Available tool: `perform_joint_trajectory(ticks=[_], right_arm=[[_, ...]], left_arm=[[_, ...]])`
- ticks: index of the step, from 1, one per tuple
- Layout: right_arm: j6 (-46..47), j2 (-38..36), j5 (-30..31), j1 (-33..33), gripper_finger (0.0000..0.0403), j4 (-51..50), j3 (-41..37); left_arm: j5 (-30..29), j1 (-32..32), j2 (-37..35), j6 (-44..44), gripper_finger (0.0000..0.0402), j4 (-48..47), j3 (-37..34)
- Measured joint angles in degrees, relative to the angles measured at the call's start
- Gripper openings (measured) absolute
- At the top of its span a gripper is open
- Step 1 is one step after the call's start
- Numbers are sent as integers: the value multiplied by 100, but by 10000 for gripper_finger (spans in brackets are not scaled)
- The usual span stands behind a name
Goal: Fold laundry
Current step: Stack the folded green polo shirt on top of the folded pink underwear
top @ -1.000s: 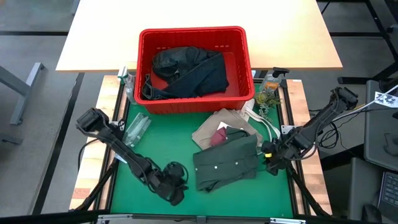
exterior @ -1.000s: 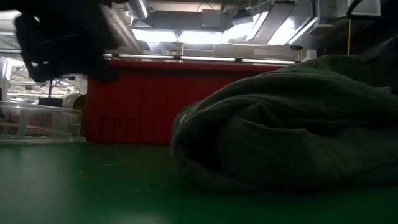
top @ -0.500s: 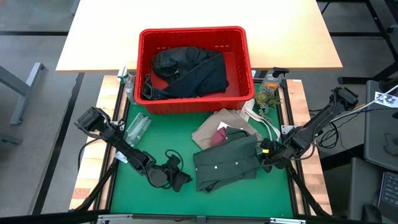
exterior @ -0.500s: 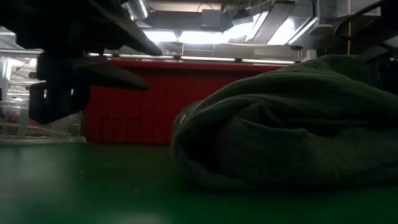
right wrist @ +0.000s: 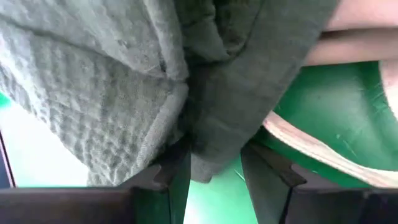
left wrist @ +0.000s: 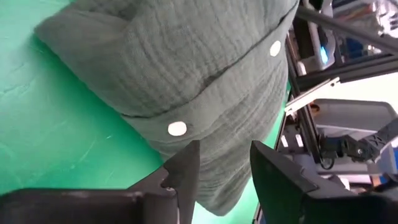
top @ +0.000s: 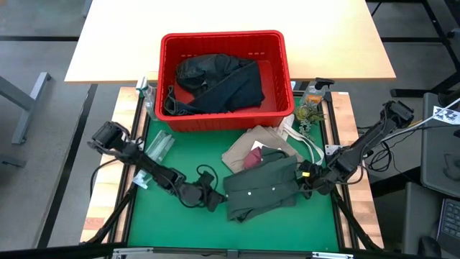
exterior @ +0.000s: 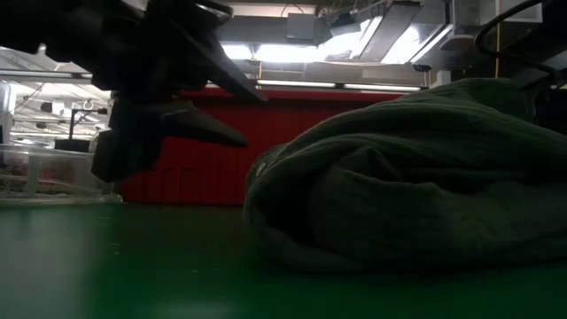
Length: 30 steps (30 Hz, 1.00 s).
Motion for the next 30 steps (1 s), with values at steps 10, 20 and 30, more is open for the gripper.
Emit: perform_joint_trajectory(ticks=[10,20,30], right_arm=[[-22,0,0,0,140,7,0],[-30,180,-2,0,140,11,0],[-33,328,13,0,140,354,0]], left_arm=[[339,176,26,-452,200,-641,0],[324,187,26,-446,206,-635,0],[71,187,422,-896,206,-335,4]])
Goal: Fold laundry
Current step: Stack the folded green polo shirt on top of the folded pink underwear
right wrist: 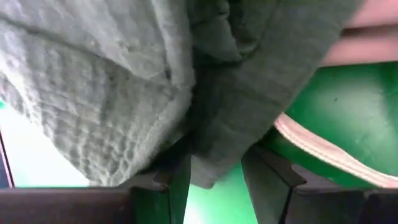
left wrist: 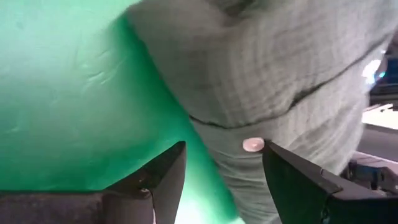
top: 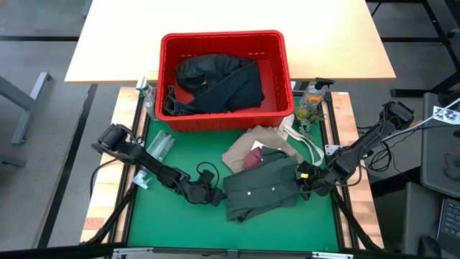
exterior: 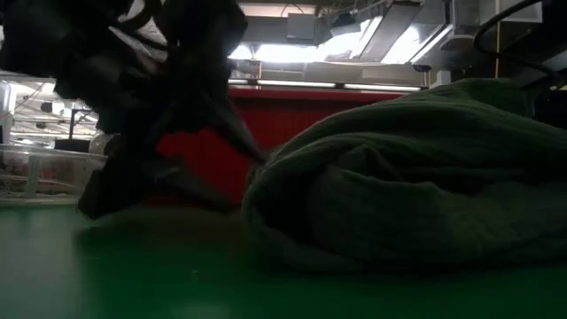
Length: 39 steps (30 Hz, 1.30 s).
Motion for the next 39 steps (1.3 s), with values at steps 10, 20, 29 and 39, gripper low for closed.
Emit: perform_joint_trajectory(ticks=[10,20,29,39], right_arm=[[-23,28,343,0,134,50,0],[-656,28,496,0,23,758,0],[-1399,22,424,0,6,1723,0],[-2182,22,578,0,6,3044,0]], left_arm=[[-131,93,313,230,205,321,237],[-20,313,325,642,171,198,378],[171,306,316,650,58,406,378],[472,304,303,799,11,1668,380]])
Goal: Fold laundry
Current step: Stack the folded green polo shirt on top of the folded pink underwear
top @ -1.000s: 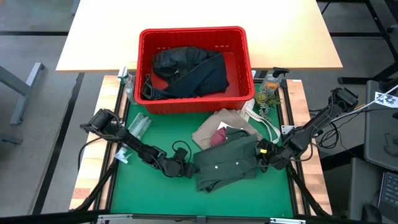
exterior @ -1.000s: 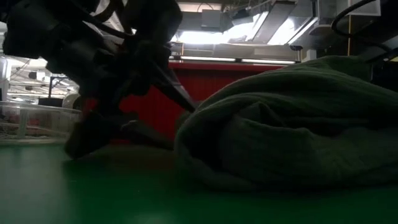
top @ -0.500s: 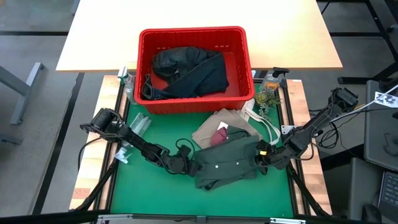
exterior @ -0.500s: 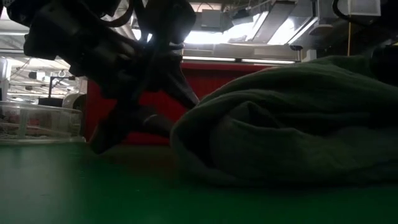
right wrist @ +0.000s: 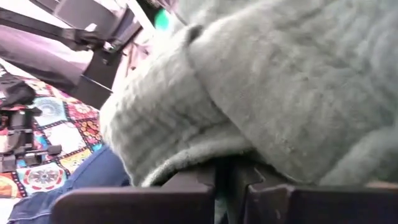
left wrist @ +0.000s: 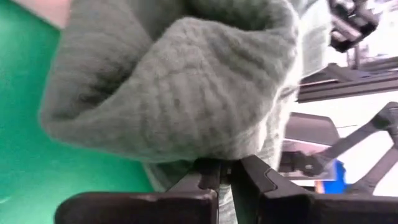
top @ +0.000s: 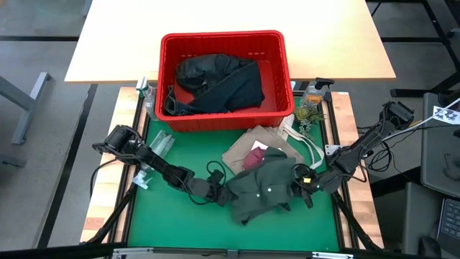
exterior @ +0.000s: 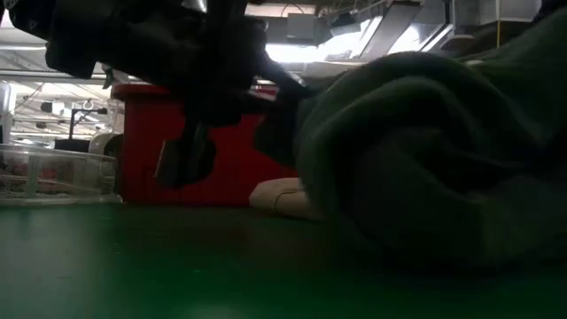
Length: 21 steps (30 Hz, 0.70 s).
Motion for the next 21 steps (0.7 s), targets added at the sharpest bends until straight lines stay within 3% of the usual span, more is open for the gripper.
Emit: perform_joint_trajectory(ticks=[9,15,21], right_arm=[[-636,-15,304,-8,3,761,2],[-1061,-17,305,-247,3,1433,4],[-1497,-17,-140,-663,2,2090,13]], left_arm=[[-59,7,0,35,10,850,33],[-4,27,0,566,10,919,510],[249,171,-4,1104,8,729,1061]])
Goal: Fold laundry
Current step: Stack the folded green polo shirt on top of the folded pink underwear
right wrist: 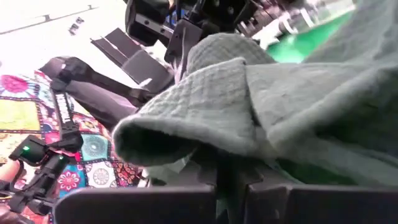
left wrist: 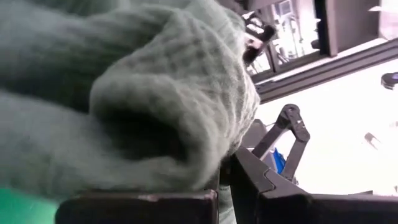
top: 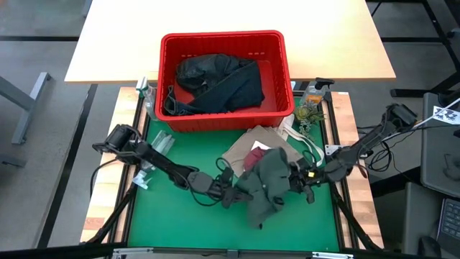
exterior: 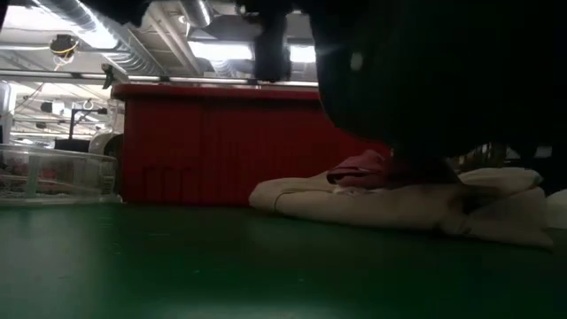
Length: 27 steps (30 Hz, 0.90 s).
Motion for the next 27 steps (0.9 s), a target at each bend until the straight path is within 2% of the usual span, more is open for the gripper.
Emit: perform_joint_trajectory(ticks=[10,17,27], right_arm=[[-967,0,-690,-554,2,-79,589],[-1187,-52,-1098,-888,2,-569,931],[-1756,-306,-881,-886,2,-1439,1395]], left_arm=[[375,349,-2,625,8,-63,439],[511,467,-4,762,8,-142,548],[518,699,-253,1343,8,-313,552]])
